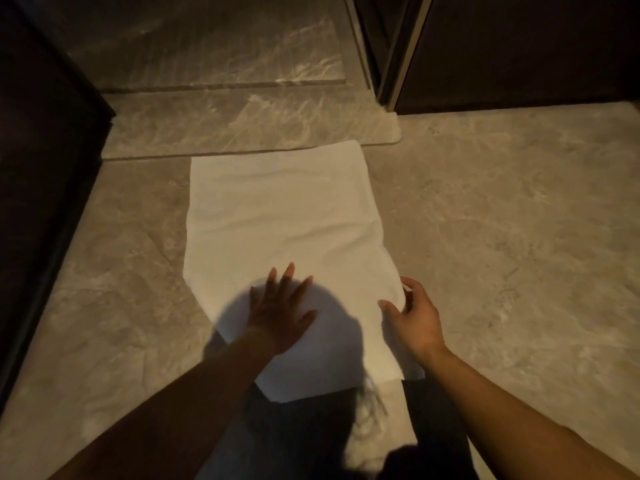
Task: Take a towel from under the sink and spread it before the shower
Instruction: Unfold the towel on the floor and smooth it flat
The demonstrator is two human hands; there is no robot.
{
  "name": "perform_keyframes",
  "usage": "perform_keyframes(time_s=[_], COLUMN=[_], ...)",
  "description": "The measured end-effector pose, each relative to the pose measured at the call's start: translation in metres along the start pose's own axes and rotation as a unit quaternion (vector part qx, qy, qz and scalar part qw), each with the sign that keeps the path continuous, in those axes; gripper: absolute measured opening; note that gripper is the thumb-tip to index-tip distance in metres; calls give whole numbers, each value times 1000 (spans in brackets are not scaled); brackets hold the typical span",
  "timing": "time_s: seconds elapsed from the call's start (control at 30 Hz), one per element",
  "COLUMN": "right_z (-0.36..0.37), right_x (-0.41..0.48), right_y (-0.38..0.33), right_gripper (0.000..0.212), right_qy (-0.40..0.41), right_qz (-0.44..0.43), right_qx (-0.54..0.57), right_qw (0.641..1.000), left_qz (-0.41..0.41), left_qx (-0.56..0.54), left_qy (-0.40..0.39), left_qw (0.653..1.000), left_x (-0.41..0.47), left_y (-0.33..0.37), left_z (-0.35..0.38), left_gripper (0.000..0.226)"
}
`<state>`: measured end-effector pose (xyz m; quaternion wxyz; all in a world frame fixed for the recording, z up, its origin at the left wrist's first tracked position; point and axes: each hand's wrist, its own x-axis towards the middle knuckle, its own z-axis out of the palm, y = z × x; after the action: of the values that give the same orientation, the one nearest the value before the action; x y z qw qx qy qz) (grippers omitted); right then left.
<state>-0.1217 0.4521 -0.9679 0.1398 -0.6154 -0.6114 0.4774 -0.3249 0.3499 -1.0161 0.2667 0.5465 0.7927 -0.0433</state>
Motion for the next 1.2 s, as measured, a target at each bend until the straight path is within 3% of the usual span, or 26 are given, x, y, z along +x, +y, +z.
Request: perform_keyframes(time_s=[0.2, 0.3, 0.4, 0.53, 0.63, 0.77, 0.93, 1.13, 1.2], right_z=[1, 1, 8, 37, 48, 40, 61, 109, 120], right_x=[-7, 0, 13, 32, 47, 55, 49, 26, 14], right_y=[4, 3, -6, -25, -23, -5, -17, -28, -30], right_gripper=[38, 45, 58, 62, 63, 67, 71, 71, 71], right_qy=[17, 23, 2, -125, -180, -168, -181, -179, -174], right_qz=[-26, -62, -133, -214, -201, -173, -175, -227, -257], right_qx=[-41, -145, -248, -304, -383, -485, -446, -386, -389], right_qw=[999, 987, 959, 920, 883, 841, 859, 876, 867], left_qz=[6, 9, 7, 12, 40, 39, 41, -55, -101], left_qx=[3, -6, -14, -13, -4, -11, -55, -122, -181], left_qy=[-14, 5, 26, 53, 66, 34, 63, 164, 208], left_qw=[1000, 1000, 1000, 998, 997, 999, 996, 977, 956], left_x=[-6, 0, 10, 20, 21, 15, 11, -13, -31], left_y=[0, -2, -7, -14, -23, -30, -32, -83, -99], left_z=[6, 3, -3, -10, -5, -2, -11, -15, -20], left_gripper=[80, 84, 86, 80, 83, 83, 86, 71, 59])
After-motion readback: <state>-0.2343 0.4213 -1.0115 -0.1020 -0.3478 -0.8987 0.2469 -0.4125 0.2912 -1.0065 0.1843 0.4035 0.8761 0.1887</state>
